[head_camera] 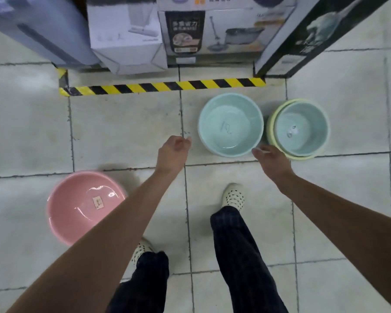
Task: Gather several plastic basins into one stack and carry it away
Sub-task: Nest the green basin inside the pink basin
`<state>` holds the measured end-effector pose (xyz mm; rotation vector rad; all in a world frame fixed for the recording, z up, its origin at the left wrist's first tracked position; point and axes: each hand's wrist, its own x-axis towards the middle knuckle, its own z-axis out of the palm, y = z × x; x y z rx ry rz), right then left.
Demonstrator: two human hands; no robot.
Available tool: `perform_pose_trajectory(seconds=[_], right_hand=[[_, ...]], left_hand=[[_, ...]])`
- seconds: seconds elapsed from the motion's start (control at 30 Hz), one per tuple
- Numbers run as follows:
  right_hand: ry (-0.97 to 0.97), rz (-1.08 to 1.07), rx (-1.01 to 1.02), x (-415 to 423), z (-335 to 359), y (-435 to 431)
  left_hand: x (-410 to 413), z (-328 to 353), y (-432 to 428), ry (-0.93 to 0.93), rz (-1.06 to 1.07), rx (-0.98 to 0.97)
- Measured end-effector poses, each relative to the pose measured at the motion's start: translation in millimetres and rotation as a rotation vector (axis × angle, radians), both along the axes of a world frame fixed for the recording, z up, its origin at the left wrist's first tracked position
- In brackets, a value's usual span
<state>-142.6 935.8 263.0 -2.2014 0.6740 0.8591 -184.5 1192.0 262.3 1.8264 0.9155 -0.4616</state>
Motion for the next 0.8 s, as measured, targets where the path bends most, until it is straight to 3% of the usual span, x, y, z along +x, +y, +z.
perform_pose_trajectory(seconds=[0.33, 0.6, 0.8], right_hand=[[0.078, -0.022, -0.054, 61.1, -145.0, -89.6], [0.012, -0.225, -0.043, 84.9, -298.2, -92.0], [-0.045, -0.195, -0.013, 86.3, -375.1, -95.1]], left_hand=[[68.6, -160.2, -71.7, 0.107, -0.175, 0.083], [101.3, -300.3, -67.1, 0.081, -0.079, 0.152], [103.7, -372.0, -62.3, 0.076, -0.034, -0.018]])
